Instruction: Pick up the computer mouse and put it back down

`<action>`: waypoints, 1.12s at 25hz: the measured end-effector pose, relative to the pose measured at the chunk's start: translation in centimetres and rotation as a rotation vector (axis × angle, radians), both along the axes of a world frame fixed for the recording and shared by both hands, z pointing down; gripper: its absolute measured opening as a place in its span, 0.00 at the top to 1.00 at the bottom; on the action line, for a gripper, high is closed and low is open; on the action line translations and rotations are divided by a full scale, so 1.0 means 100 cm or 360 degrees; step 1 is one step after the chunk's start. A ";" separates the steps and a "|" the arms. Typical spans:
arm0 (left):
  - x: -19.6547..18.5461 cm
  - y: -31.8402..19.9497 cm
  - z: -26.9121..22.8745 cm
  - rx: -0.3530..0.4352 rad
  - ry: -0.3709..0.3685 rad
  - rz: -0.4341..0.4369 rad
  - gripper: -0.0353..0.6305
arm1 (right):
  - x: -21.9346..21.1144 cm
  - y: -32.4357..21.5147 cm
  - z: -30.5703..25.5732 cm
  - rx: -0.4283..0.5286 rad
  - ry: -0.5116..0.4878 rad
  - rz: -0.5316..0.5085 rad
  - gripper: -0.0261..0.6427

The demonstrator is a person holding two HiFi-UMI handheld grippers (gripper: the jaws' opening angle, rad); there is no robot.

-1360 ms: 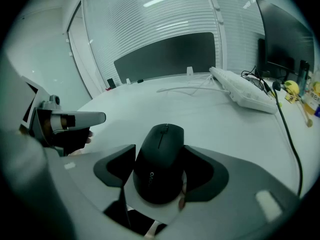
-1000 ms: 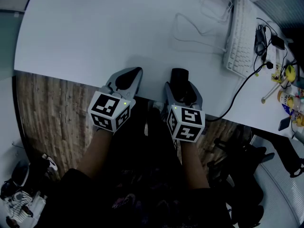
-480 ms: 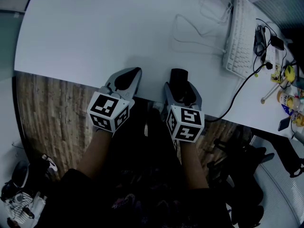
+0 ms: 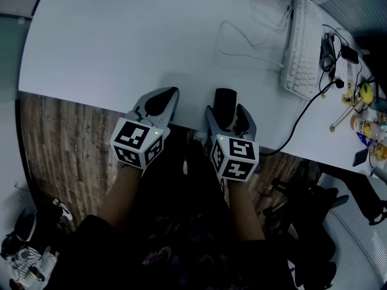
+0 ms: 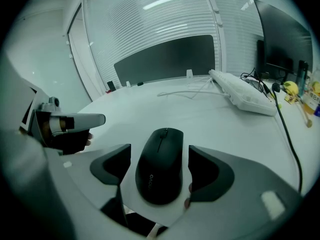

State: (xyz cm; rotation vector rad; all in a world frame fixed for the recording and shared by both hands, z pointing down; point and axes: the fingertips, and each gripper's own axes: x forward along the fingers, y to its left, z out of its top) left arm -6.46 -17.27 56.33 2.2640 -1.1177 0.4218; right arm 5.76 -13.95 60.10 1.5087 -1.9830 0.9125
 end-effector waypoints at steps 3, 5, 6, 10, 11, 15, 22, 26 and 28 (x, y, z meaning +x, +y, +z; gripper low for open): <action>0.003 0.000 -0.004 0.0014 0.0000 0.0006 0.94 | 0.003 -0.002 -0.008 0.0033 -0.0017 0.0010 0.41; 0.006 0.001 -0.009 0.0029 0.0000 0.0016 0.94 | 0.007 -0.003 -0.015 0.0064 -0.0013 0.0027 0.43; 0.007 0.001 -0.012 0.0036 0.0001 0.0019 0.94 | 0.010 -0.003 -0.019 0.0086 -0.0005 0.0041 0.45; 0.011 0.002 -0.021 0.0070 -0.0001 0.0025 0.94 | 0.017 -0.006 -0.036 0.0181 0.0031 0.0067 0.56; 0.011 0.002 -0.024 0.0080 -0.0002 0.0026 0.94 | 0.019 -0.007 -0.039 0.0200 0.0040 0.0064 0.57; 0.015 0.003 -0.037 0.0121 -0.0011 0.0032 0.94 | 0.022 -0.009 -0.055 0.0270 0.0043 0.0065 0.62; 0.022 0.006 -0.067 0.0221 -0.0033 0.0061 0.94 | 0.025 -0.012 -0.087 0.0400 0.0065 0.0054 0.70; 0.029 0.008 -0.085 0.0280 -0.0036 0.0082 0.94 | 0.032 -0.012 -0.107 0.0478 0.0082 0.0069 0.75; 0.034 0.008 -0.096 0.0321 -0.0035 0.0088 0.94 | 0.036 -0.013 -0.119 0.0528 0.0092 0.0081 0.78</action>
